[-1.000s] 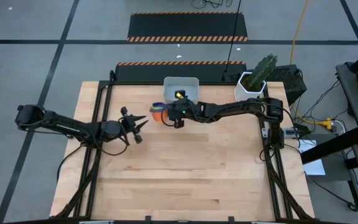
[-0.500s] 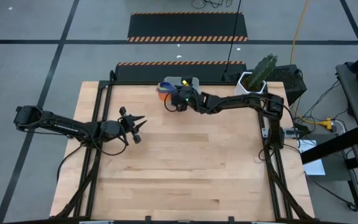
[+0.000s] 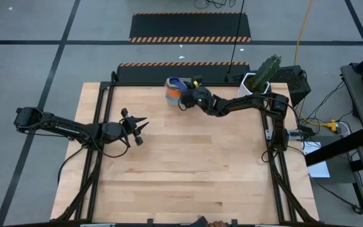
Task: Nest measuring cups in basket
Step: Put the nested measuring cups into the gray bin, then return to Home Position
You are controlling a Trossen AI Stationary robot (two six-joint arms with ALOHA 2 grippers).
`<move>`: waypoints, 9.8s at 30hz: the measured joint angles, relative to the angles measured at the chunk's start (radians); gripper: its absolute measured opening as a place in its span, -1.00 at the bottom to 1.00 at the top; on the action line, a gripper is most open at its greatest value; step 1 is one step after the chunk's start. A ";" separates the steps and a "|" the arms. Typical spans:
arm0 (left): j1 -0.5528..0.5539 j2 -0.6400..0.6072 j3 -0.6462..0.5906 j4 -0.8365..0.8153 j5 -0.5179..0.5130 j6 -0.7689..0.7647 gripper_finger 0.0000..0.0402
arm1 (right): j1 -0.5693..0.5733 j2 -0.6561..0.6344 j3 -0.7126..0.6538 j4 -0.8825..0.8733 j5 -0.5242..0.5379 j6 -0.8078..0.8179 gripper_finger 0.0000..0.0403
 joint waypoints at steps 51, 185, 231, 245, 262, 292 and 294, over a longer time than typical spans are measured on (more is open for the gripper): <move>0.000 0.000 -0.001 0.089 0.000 0.072 -0.47 | 0.031 0.081 0.090 -0.219 0.179 -0.050 -0.89; 0.000 -0.093 0.084 -0.076 0.148 -0.088 -0.67 | 0.153 -0.879 -0.664 -0.297 -0.733 0.856 -0.99; -0.110 -0.212 -0.010 -0.082 0.257 -0.068 -0.99 | 0.288 -1.533 -1.097 -0.344 -0.710 0.975 -0.98; -0.109 -0.230 -0.010 -0.030 0.254 -0.038 -0.98 | 0.327 -1.740 -1.099 -0.499 -0.705 0.982 -0.98; -0.109 -0.317 -0.010 -0.070 0.254 -0.028 -0.97 | 0.444 -1.948 -1.098 -0.594 -0.682 0.957 -1.00; -0.126 -0.329 -0.010 -0.103 0.262 -0.043 -0.99 | 0.433 -1.945 -1.097 -0.632 -0.680 0.959 -1.00; -0.126 -0.339 -0.010 -0.112 0.262 -0.043 -0.97 | 0.433 -1.945 -1.097 -0.631 -0.680 0.955 -1.00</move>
